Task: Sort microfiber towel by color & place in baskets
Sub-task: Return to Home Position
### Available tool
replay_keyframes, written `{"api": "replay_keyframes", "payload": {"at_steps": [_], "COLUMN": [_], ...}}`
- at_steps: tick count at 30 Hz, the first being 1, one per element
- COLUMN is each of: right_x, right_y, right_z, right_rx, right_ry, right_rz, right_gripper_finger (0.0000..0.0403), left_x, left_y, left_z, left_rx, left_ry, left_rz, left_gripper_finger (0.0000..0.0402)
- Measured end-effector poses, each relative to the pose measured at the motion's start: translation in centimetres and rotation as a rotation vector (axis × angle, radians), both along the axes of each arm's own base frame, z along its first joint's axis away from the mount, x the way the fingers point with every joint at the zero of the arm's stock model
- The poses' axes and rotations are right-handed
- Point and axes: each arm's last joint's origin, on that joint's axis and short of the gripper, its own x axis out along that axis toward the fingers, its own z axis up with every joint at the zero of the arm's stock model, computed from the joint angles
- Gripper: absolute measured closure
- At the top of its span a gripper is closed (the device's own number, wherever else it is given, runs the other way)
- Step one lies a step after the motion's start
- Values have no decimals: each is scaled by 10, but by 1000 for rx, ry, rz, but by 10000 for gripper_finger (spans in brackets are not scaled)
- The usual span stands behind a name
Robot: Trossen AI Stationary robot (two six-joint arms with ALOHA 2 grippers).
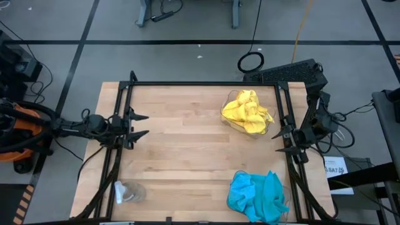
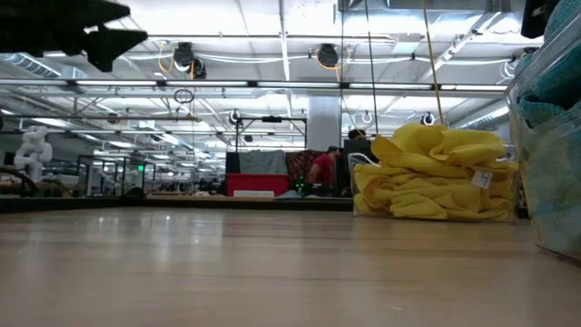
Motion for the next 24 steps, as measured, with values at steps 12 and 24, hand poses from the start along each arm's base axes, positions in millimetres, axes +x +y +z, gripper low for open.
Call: {"api": "replay_keyframes", "payload": {"at_steps": [12,24], "right_x": [12,21], "right_y": [17,25], "right_z": [-38,-75], "right_rx": [35,44], "right_ry": [-39,18], "right_rz": [18,-6], "right_gripper_finger": [216,257], "left_x": [6,6], "left_y": [-2,-2], "left_z": [-15,-16], "left_rx": [-11,-28], "left_ry": [19,31], "left_rz": [-23,-42], "left_gripper_finger": [109,109]}}
